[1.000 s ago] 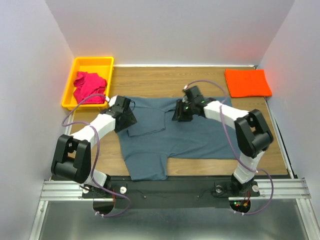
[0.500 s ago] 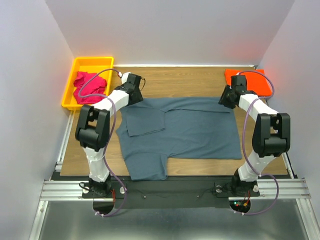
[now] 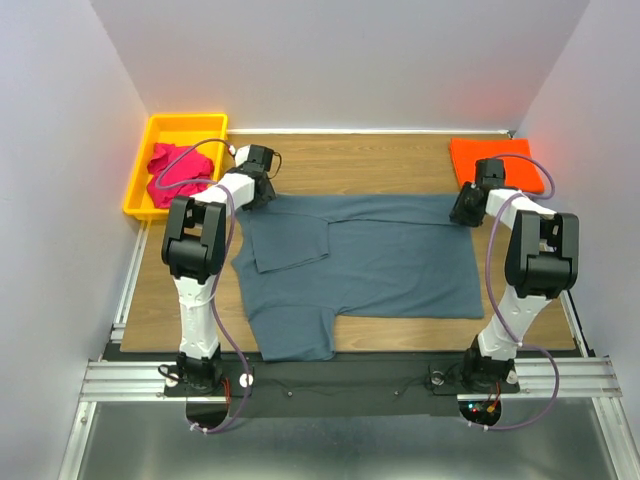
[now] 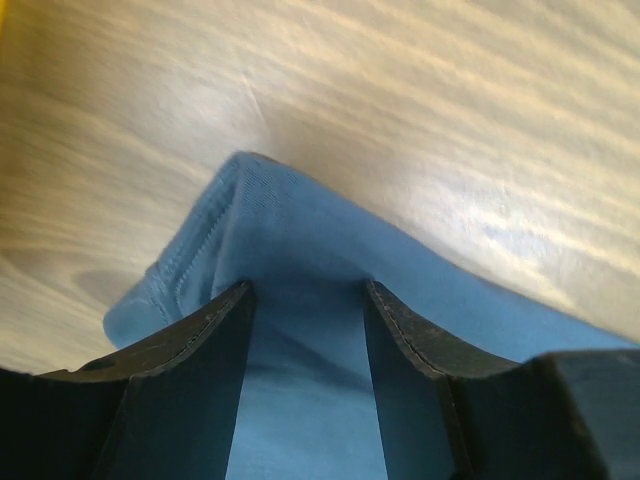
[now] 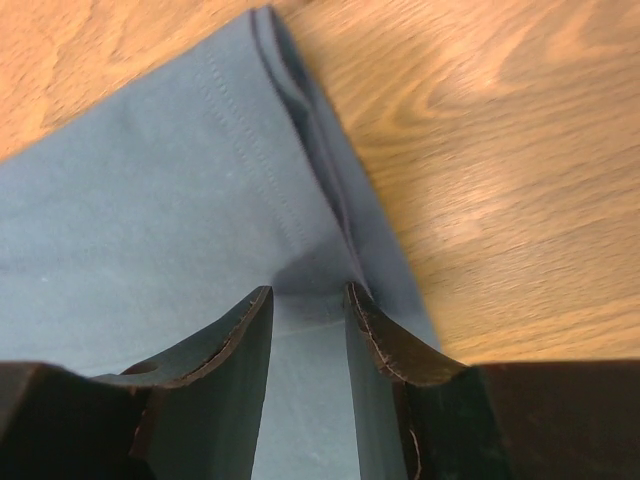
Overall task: Fold and stack the t-shirts
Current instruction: Fold the tshirt
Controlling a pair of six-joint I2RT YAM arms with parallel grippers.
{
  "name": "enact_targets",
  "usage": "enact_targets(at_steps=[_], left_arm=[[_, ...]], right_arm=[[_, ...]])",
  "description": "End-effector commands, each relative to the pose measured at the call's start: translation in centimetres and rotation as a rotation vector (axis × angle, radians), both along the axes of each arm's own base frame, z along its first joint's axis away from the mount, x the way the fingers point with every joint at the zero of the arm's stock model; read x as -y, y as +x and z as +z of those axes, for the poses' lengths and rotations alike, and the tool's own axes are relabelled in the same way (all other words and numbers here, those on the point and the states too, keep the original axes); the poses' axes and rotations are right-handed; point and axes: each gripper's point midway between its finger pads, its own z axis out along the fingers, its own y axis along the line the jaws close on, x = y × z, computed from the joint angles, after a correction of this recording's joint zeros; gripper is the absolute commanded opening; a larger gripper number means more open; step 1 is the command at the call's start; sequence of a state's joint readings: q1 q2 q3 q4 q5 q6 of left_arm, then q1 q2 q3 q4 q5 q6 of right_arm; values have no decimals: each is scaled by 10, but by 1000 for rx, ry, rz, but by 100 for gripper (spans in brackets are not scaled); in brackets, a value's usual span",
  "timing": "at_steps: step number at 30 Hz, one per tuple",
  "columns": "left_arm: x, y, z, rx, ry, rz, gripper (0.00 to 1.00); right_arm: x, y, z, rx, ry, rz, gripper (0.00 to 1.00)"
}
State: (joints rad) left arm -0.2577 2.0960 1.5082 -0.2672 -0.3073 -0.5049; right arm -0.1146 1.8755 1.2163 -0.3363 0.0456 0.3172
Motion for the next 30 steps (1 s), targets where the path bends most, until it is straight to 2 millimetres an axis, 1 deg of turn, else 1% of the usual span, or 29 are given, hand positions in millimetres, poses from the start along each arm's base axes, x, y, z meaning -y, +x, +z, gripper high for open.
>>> enact_targets(at_steps=[1, 4, 5, 8, 9, 12, 13, 14, 15, 16, 19, 20, 21, 23, 25, 27, 28, 30], left_arm=[[-20, 1, -10, -36, 49, 32, 59], [-26, -1, -16, -52, 48, 46, 59], [-28, -2, -18, -61, 51, 51, 58], [-30, -3, -17, -66, 44, 51, 58], [-30, -4, -15, -64, 43, 49, 58], [-28, -2, -7, -41, 30, 47, 58], [-27, -2, -4, -36, 27, 44, 58], [-27, -1, -2, -31, 26, 44, 58], [-27, -1, -1, -28, 27, 45, 58], [-28, -1, -1, -29, 28, 45, 58], [-28, -1, -1, -31, 31, 43, 58], [-28, -1, -2, -34, 32, 45, 58], [-28, -1, -2, -32, 32, 47, 58], [-29, -2, -5, -40, 34, 51, 58], [-31, -1, -6, -42, 33, 57, 58], [-33, 1, -6, -43, 32, 62, 58], [-35, 2, -8, -49, 35, 67, 58], [-37, 4, -7, -48, 34, 72, 58]], right_arm=[[33, -10, -15, -58, -96, -37, 41], [46, -13, -17, -74, -130, -59, 41], [47, -13, -17, -73, -134, -64, 41], [48, -10, -14, -66, -134, -63, 41], [41, -7, -10, -49, -102, -38, 41], [29, 2, 7, 7, -56, -3, 42], [21, 9, 19, 40, -45, 20, 42], [16, 12, 24, 53, -41, 32, 42], [8, 19, 33, 79, -35, 54, 43], [3, 23, 38, 93, -28, 66, 43], [-7, 36, 53, 135, -20, 87, 43], [-15, 39, 53, 140, 5, 109, 43], [-17, 41, 49, 133, 11, 114, 43], [-22, 49, 51, 144, 27, 127, 43], [-27, 52, 43, 131, 45, 141, 43], [-30, 58, 42, 134, 58, 153, 43], [-33, 60, 33, 118, 73, 160, 42], [-34, 65, 30, 117, 82, 162, 42]])
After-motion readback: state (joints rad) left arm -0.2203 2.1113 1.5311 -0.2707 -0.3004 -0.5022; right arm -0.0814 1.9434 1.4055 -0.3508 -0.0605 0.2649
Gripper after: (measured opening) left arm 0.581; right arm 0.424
